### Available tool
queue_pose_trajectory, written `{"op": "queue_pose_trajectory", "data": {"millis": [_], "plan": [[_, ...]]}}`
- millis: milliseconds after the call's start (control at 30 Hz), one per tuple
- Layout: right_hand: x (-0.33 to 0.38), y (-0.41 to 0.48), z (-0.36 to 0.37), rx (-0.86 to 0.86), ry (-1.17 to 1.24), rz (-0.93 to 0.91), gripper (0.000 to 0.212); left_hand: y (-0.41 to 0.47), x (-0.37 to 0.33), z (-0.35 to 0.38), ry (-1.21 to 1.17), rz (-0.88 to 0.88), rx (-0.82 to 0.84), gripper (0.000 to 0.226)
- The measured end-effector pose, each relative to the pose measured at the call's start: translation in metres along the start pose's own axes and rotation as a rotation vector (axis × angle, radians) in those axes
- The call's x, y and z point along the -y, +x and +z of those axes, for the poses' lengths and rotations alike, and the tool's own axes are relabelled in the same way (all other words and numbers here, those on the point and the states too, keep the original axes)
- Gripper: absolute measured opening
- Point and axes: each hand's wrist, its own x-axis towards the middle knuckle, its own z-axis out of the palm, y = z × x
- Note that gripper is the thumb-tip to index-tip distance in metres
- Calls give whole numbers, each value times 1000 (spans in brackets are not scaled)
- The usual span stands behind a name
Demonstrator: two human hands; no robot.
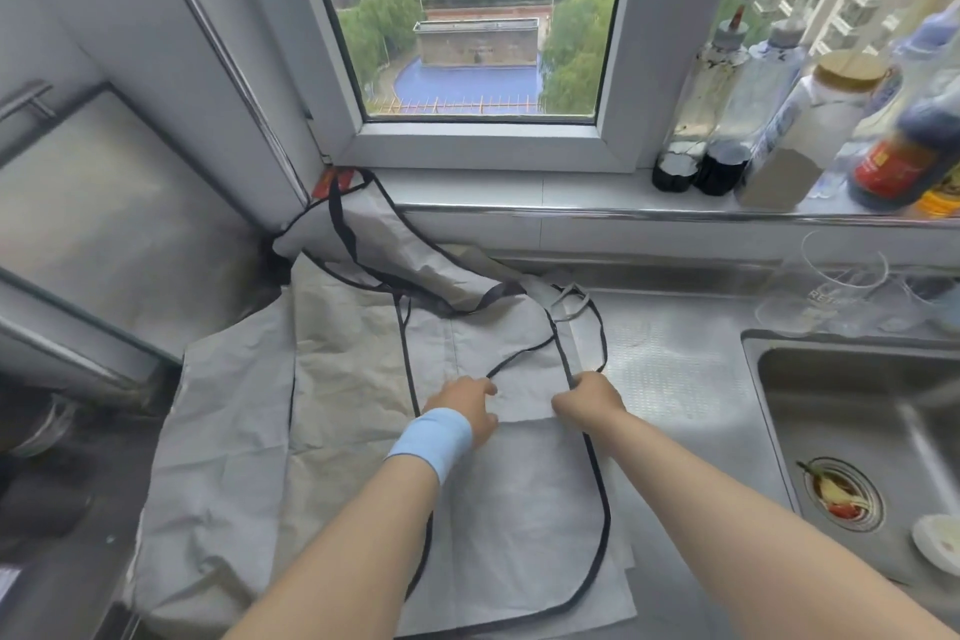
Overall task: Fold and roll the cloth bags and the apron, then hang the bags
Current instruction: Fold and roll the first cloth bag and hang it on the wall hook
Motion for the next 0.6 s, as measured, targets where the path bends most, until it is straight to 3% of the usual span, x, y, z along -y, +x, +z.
{"op": "queue_pose_trajectory", "data": {"millis": [100,200,267,300,400,500,600], "plan": [[7,-4,2,-57,44,-56,8,5,-12,5,-208,43,-78,43],[24,-13,5,-203,-247,-260,13,6,-23,-5,-605,8,-128,40],[38,-20,7,-147,-317,-420,16,5,-27,-18,-849,-69,-106,45],[46,-24,8,-36,-269,-490,23,4,-25,-25,-926,-118,-86,49],[72,-41,13,281,-83,-583,23,1,-11,-48,-893,-206,-79,50],[94,-46,15,285,-131,-607,27,-1,10,-65,-802,-227,-121,11],[99,-39,18,178,-171,-483,50,-5,27,-75,-639,-226,-223,23]]}}
